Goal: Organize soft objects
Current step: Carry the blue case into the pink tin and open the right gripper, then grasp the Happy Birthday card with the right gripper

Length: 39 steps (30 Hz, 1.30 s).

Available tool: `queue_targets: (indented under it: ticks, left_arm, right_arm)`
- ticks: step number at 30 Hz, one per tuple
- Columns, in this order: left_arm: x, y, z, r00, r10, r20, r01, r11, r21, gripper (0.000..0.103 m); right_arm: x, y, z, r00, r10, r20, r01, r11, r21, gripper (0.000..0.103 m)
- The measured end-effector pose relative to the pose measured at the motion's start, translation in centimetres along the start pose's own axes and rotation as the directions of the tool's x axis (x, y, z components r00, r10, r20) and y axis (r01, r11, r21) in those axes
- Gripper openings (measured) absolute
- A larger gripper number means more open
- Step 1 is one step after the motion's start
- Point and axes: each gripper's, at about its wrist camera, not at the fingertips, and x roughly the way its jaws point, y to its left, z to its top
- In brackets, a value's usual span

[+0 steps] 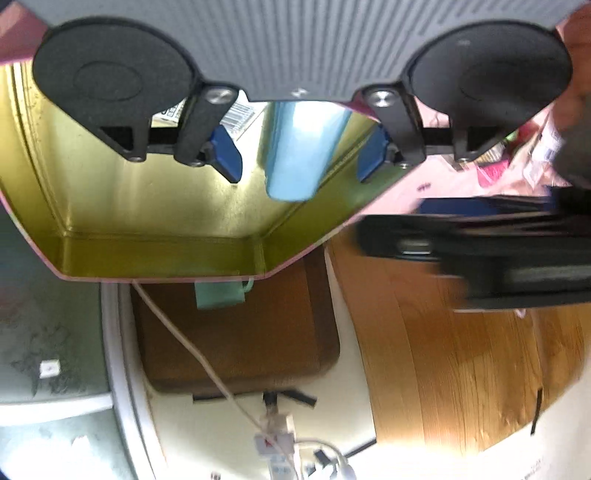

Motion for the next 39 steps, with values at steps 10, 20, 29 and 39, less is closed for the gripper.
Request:
queue_targets:
  ticks: [10,20,29,39]
  left_arm:
    - [-12.6,8.0,-6.7,0.936,0.318,0.153,-0.322,0.947,0.003,0.095]
    - [-16.8,15.0,-10.9,0.811,0.572,0.126,-0.568,0.82,-0.07,0.095]
    - [-17.2,16.2,-11.7,0.835,0.533,0.135,-0.522,0.846,-0.111,0.096]
    - [-17.7,17.7,-12.0,0.827,0.55,0.12,-0.523,0.829,-0.199,0.096]
  right_arm:
    - [-3.0,8.5,-1.8,0.982,0.114,0.152,-0.1,0.99,-0.097,0.071]
    - [-0.3,17.2,-5.1,0.968,0.251,-0.008,-0.247,0.946,-0.208,0.073]
    - [0.8,18.3,-6.2,0.966,0.237,-0.106,-0.254,0.945,-0.204,0.074]
    - [2.9,20.2,-5.6,0.949,0.27,-0.164,-0.304,0.923,-0.236,0.074]
